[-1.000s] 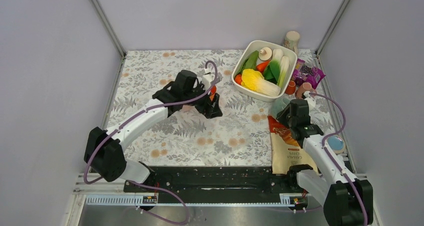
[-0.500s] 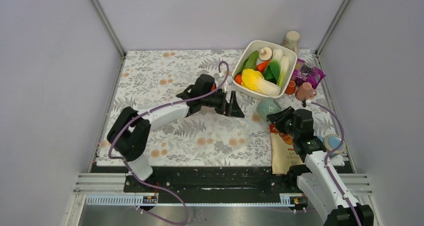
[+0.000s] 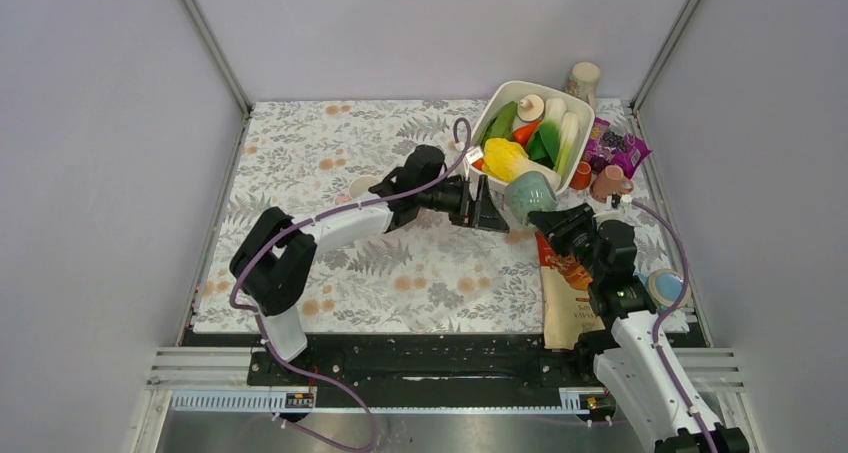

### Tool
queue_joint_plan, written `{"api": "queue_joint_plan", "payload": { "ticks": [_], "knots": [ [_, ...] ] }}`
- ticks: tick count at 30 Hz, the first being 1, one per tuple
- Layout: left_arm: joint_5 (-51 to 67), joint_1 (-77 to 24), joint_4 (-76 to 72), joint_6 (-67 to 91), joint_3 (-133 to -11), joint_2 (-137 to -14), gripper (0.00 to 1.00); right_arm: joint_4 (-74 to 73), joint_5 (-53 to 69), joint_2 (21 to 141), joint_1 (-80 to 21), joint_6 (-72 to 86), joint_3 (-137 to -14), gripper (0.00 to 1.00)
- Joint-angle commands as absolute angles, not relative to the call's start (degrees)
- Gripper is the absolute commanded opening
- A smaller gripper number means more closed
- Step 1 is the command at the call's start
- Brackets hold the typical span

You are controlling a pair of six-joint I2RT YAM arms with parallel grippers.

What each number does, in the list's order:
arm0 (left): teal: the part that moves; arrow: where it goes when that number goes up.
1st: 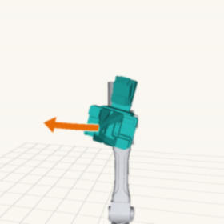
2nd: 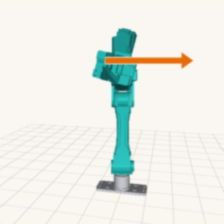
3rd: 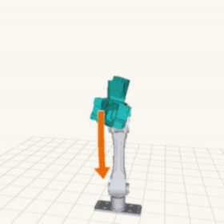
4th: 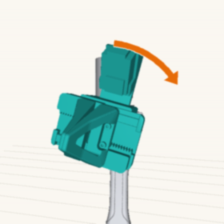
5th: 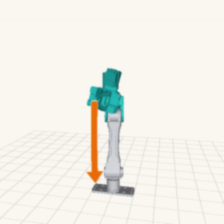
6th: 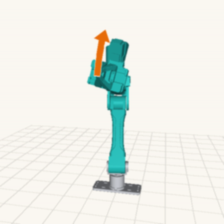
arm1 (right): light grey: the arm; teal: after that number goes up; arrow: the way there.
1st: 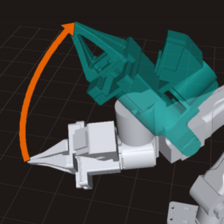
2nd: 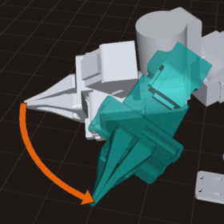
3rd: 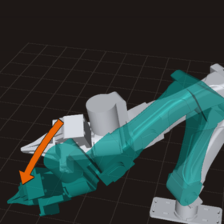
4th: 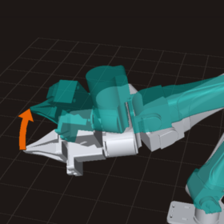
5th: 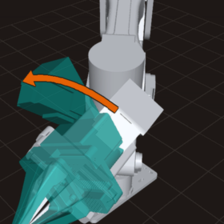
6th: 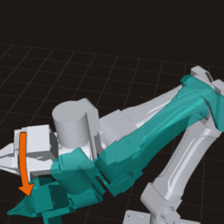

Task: Turn the mug right side up

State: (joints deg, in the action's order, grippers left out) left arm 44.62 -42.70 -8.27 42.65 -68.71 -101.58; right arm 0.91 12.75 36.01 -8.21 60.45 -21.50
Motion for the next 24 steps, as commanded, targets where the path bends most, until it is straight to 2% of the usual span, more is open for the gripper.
{"api": "queue_joint_plan", "payload": {
  "ticks": [1,8,21,24],
  "knots": [
    [46.34,-43.28,-11.51,44.62,-74.83,-103.24,0.87,16.85,15.9,34.48,-9.34,63.85,-23.2,0.0],
    [44.92,-43.18,-8.73,42.38,-79.53,-105.7,0.85,19.43,15.06,34.55,-12.79,65.36,-22.85,0.0],
    [45.0,-40.48,-7.78,41.07,-83.05,-105.57,0.6,26.0,14.97,36.89,-16.6,69.15,-20.46,0.0],
    [46.89,-40.47,-10.55,44.03,-83.37,-105.67,0.59,26.68,13.05,38.91,-19.22,68.12,-20.77,0.0]
  ]
}}
